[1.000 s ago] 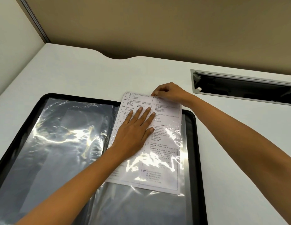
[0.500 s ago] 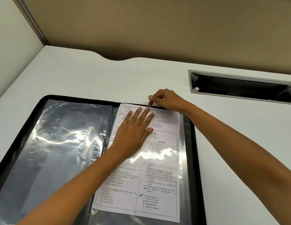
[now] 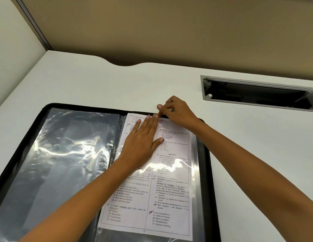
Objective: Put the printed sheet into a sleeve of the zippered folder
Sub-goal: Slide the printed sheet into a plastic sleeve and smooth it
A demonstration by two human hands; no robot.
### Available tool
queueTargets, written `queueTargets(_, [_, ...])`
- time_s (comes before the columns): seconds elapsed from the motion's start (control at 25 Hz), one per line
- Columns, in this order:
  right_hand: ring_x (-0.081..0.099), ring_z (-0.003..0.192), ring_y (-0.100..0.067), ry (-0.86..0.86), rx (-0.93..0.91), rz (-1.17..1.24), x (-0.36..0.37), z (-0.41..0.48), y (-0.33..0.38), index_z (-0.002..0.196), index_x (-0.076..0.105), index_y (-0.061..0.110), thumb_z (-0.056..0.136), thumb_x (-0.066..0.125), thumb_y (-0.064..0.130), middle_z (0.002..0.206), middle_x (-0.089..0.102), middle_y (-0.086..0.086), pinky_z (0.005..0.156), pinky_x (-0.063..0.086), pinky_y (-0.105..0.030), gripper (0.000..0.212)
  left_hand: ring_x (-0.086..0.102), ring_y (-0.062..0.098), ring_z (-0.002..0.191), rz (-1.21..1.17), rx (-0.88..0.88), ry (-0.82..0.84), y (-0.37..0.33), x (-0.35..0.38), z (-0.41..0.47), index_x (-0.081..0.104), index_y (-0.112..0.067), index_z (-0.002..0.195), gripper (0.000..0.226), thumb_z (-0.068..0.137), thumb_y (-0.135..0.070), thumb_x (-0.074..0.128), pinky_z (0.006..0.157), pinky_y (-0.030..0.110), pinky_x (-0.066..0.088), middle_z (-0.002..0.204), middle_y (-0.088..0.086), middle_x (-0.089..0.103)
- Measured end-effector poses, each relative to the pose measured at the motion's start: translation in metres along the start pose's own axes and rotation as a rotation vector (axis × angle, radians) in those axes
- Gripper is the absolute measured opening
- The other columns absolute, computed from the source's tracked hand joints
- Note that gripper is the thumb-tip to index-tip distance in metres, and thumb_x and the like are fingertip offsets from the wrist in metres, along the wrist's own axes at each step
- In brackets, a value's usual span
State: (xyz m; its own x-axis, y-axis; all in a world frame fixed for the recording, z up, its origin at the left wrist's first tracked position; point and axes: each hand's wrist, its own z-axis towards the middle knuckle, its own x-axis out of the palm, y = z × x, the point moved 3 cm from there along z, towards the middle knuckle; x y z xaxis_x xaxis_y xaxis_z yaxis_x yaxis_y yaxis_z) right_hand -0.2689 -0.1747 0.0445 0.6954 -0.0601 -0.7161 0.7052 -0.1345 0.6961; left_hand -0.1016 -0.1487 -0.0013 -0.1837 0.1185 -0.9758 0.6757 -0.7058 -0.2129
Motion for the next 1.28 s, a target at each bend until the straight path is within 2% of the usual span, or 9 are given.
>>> queueTargets(0.2, [0.05,0.094,-0.019,-0.086,0.002,0.026,0.003,-0.01,0.004,0.085,0.078,0.016,0.092,0.057,0.037,0.09,0.043,-0.002,0.096,0.04,-0.048,0.03,-0.009,0.01,0.147,-0.022,-0.015,-0.004,0.0,0.0,0.001,-0.011,-0.011,0.15,0.076,0.096,-0.059,0.013,0.121,0.032,-0.002,0.16,0.001,-0.007])
queueTargets(0.48, [0.05,0.093,-0.016,-0.09,0.085,0.085,0.011,-0.013,0.002,0.089,0.075,0.008,0.091,0.057,0.041,0.091,0.044,0.004,0.095,0.043,-0.047,0.038,-0.011,0.01,0.146,-0.037,-0.016,0.003,-0.003,-0.003,0.0,-0.014,-0.011,0.149,0.077,0.096,-0.059,0.015,0.122,0.034,0.0,0.16,0.001,-0.01])
queueTargets(0.72, [0.045,0.103,-0.014,-0.1,0.053,-0.07,0.017,-0.015,0.001,0.091,0.076,0.015,0.093,0.051,0.045,0.096,0.042,0.004,0.096,0.027,-0.035,0.039,-0.012,0.01,0.146,-0.041,-0.022,0.002,-0.003,-0.004,0.0,-0.014,-0.011,0.149,0.077,0.096,-0.059,0.015,0.121,0.033,-0.002,0.159,0.002,-0.011])
queueTargets(0.84, [0.046,0.098,-0.013,-0.085,0.104,-0.05,0.017,-0.012,0.001,0.072,0.072,0.013,0.092,0.05,0.048,0.093,0.047,0.003,0.094,0.026,-0.036,0.046,-0.012,0.011,0.146,-0.044,-0.03,0.005,-0.003,-0.003,0.001,-0.015,-0.011,0.148,0.078,0.096,-0.058,0.017,0.121,0.032,-0.001,0.159,0.002,-0.012])
queueTargets(0.92, [0.052,0.094,-0.017,-0.087,0.137,-0.029,0.016,-0.011,0.001,0.054,0.058,0.017,0.09,0.052,0.051,0.085,0.057,-0.005,0.092,0.028,-0.037,0.05,-0.011,0.011,0.146,-0.046,-0.039,0.01,-0.003,-0.003,0.001,-0.014,-0.009,0.149,0.079,0.096,-0.058,0.019,0.121,0.032,-0.001,0.159,0.004,-0.012])
queueTargets(0.96, [0.054,0.091,-0.019,-0.092,0.144,-0.032,0.017,-0.011,0.001,0.051,0.053,0.019,0.09,0.052,0.052,0.081,0.062,-0.009,0.09,0.029,-0.037,0.051,-0.01,0.011,0.146,-0.048,-0.042,0.014,-0.003,-0.003,0.002,-0.013,-0.008,0.149,0.079,0.096,-0.058,0.019,0.121,0.032,-0.001,0.159,0.005,-0.012])
queueTargets(1.04, [0.056,0.088,-0.019,-0.067,0.153,-0.068,0.019,-0.01,0.001,0.05,0.057,0.016,0.089,0.049,0.056,0.073,0.067,-0.012,0.089,0.028,-0.036,0.056,-0.009,0.012,0.147,-0.055,-0.045,0.018,-0.003,-0.003,0.002,-0.012,-0.006,0.149,0.08,0.096,-0.058,0.021,0.122,0.032,0.0,0.159,0.006,-0.011])
queueTargets(1.16, [0.053,0.076,-0.02,0.02,0.165,-0.13,0.02,-0.006,0.002,0.042,0.062,0.02,0.09,0.04,0.062,0.046,0.051,0.001,0.095,0.031,-0.043,0.067,-0.008,0.013,0.147,-0.065,-0.043,0.022,-0.004,-0.006,0.002,-0.011,-0.006,0.149,0.08,0.097,-0.057,0.022,0.122,0.033,0.001,0.16,0.007,-0.01])
queueTargets(1.28, [0.051,0.069,-0.02,-0.006,0.152,-0.173,0.018,-0.006,0.006,0.025,0.053,0.03,0.091,0.038,0.061,0.041,0.043,0.007,0.091,0.03,-0.042,0.074,-0.007,0.012,0.147,-0.084,-0.045,0.008,-0.004,-0.008,0.001,-0.011,-0.008,0.149,0.078,0.097,-0.056,0.023,0.121,0.031,0.0,0.159,0.005,-0.01])
